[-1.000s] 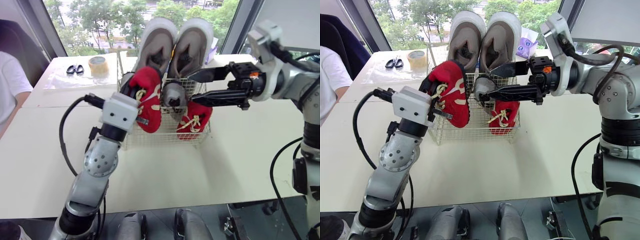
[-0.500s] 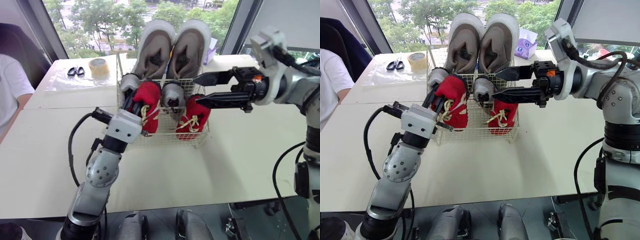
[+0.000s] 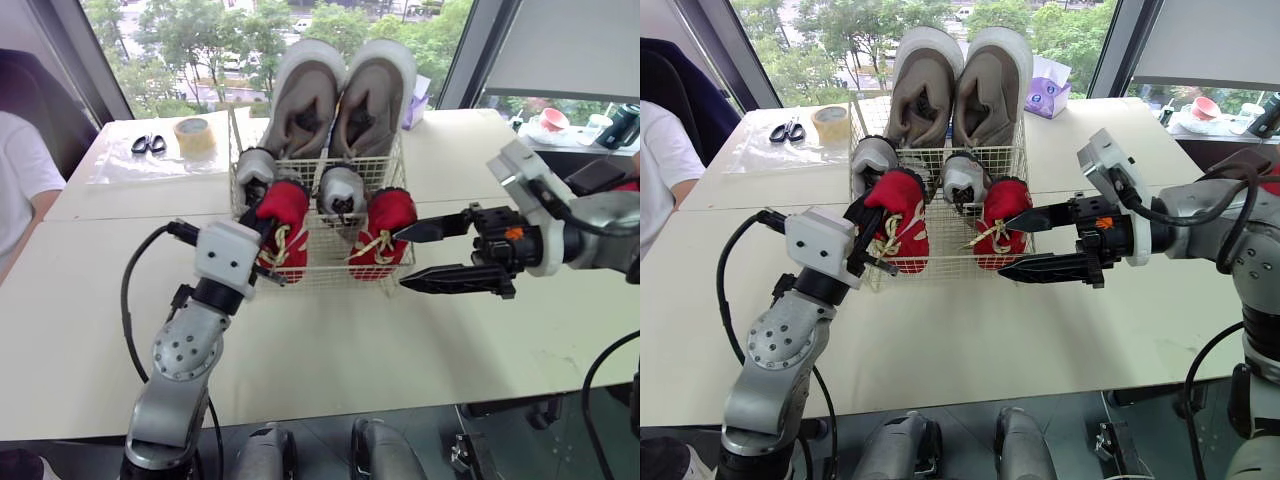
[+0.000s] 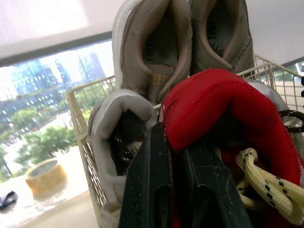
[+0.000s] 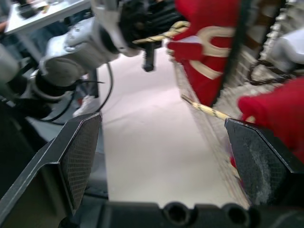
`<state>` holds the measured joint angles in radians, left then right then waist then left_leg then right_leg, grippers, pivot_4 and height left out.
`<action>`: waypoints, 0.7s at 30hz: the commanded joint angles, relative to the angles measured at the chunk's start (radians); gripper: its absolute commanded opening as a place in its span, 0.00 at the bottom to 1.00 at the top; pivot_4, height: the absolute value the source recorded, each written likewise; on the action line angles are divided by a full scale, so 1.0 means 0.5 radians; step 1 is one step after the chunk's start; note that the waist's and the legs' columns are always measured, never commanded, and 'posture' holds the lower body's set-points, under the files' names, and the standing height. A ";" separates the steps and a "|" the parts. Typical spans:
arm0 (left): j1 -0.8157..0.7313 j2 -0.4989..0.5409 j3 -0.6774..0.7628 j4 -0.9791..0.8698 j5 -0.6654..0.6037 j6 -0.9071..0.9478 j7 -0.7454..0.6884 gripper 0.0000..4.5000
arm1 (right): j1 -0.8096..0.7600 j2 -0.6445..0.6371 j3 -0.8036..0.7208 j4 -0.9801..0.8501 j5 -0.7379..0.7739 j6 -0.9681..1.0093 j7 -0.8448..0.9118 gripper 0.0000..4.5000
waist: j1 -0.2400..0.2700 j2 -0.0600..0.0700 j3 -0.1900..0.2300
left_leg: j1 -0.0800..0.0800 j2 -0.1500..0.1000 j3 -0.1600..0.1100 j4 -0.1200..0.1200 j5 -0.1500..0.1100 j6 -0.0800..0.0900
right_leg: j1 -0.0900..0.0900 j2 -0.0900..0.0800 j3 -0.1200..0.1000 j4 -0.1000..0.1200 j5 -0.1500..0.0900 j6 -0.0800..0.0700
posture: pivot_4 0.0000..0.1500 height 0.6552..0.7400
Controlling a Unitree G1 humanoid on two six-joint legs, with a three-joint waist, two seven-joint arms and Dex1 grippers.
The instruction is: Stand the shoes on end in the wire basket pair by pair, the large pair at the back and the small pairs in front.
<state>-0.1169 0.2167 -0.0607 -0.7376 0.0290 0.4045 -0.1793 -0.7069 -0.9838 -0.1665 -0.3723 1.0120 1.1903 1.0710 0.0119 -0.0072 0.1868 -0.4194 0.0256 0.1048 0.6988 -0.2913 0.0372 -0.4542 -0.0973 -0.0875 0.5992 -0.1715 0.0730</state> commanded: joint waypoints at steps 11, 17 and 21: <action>-0.181 0.465 0.542 -0.194 -0.332 0.468 -0.352 0.99 | 0.050 -0.032 -0.124 0.003 0.133 -0.039 -0.117 1.00 | 0.001 -0.001 0.000 | -0.001 0.000 0.000 0.002 0.000 0.000 | 0.000 0.001 0.000 -0.001 -0.003 -0.008 | 1.00 1.00; -0.429 0.663 1.134 -0.144 -1.397 1.279 -0.670 0.99 | 0.070 -0.050 -0.126 0.021 0.133 -0.058 -0.100 1.00 | -0.010 -0.001 0.001 | -0.007 0.003 0.000 0.002 0.001 -0.002 | -0.008 0.004 0.001 0.000 0.001 -0.001 | 1.00 1.00; -0.512 0.923 1.462 0.078 -1.877 1.550 -0.736 0.99 | 0.064 -0.065 -0.185 0.060 0.173 -0.050 -0.094 1.00 | -0.004 -0.002 0.001 | -0.007 0.004 0.000 0.002 0.003 -0.005 | -0.008 0.006 0.001 0.000 0.001 -0.001 | 1.00 1.00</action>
<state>-0.3632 0.6326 0.5937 -0.7213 -0.8241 1.1359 -0.5295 -0.6659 -0.9963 -0.2097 -0.3452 1.0758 1.1798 1.0194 0.0101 -0.0081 0.1874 -0.4230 0.0274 0.1046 0.6997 -0.2897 0.0345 -0.4578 -0.0941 -0.0871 0.5990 -0.1711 0.0724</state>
